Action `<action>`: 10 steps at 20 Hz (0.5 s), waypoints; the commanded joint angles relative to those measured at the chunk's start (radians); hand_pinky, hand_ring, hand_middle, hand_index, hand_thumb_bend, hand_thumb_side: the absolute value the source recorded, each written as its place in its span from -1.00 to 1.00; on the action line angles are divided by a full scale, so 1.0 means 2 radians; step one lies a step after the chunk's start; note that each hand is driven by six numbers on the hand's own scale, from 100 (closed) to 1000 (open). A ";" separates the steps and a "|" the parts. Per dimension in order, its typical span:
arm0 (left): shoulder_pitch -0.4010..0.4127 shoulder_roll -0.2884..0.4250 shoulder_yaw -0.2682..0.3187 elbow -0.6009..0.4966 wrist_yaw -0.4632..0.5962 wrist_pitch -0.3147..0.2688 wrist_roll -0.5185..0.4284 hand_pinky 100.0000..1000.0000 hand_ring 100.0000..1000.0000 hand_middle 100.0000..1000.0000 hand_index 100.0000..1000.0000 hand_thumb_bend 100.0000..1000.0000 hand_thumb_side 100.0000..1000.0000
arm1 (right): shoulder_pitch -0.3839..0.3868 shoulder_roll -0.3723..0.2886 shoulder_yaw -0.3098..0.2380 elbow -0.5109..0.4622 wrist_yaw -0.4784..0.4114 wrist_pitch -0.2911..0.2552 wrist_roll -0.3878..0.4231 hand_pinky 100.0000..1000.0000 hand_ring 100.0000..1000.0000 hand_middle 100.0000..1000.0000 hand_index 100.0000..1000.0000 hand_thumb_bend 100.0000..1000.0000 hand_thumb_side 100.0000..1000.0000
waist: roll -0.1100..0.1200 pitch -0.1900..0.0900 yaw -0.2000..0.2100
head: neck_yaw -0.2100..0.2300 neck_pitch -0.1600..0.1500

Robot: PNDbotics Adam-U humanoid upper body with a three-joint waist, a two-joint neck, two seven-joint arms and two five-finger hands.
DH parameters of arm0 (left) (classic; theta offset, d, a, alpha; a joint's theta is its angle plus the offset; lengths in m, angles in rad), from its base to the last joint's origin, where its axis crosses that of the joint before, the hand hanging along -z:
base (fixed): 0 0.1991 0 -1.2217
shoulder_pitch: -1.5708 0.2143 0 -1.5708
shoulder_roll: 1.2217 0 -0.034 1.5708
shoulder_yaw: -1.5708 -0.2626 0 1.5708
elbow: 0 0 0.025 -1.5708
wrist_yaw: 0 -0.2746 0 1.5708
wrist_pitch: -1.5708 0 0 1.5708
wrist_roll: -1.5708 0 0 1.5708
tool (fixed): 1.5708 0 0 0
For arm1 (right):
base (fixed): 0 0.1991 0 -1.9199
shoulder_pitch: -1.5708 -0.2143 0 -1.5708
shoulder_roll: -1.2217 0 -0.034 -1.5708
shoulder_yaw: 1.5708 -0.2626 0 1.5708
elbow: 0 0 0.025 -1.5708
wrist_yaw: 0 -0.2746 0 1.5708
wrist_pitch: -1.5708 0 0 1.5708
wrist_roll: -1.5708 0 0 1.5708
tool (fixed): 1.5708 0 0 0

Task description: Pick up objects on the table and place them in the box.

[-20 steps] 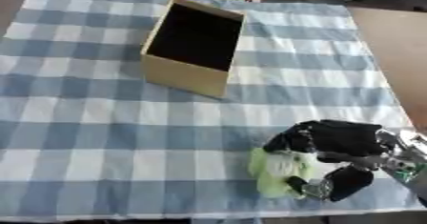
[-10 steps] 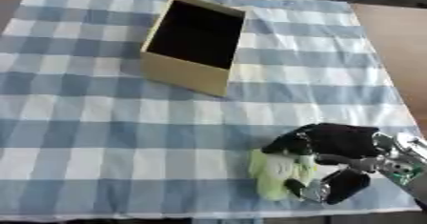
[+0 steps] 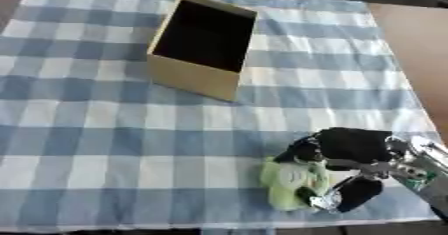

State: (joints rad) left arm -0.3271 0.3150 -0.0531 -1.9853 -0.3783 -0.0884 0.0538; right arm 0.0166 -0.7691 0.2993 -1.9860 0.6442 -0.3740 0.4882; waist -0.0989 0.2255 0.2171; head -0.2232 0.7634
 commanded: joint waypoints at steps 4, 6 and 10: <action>-0.007 0.002 0.000 -0.007 0.000 0.000 -0.006 -0.44 0.01 0.17 0.24 -1.00 0.62 | -0.003 -0.007 0.001 -0.007 -0.019 -0.015 -0.014 -0.41 -0.21 -0.20 0.40 -1.00 0.16 | 0.004 -0.005 -0.001 | -0.001 0.003; -0.007 0.002 -0.001 -0.007 0.001 0.000 -0.007 -0.44 0.01 0.17 0.24 -1.00 0.62 | -0.003 -0.006 0.001 -0.007 -0.029 -0.016 -0.018 -0.48 -0.25 -0.25 0.32 -1.00 0.04 | 0.004 -0.005 -0.001 | -0.001 0.003; -0.006 0.001 -0.001 -0.007 0.000 0.000 -0.010 -0.44 0.01 0.17 0.24 -1.00 0.62 | -0.004 -0.006 -0.001 -0.007 -0.042 -0.018 -0.025 -0.52 -0.27 -0.28 0.26 -1.00 -0.19 | 0.004 -0.005 -0.001 | -0.001 0.003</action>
State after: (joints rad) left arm -0.3271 0.3144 -0.0533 -1.9853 -0.3783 -0.0864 0.0383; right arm 0.0125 -0.7626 0.3029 -1.9860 0.5724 -0.4096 0.4444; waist -0.0969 0.2256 0.2162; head -0.2232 0.7634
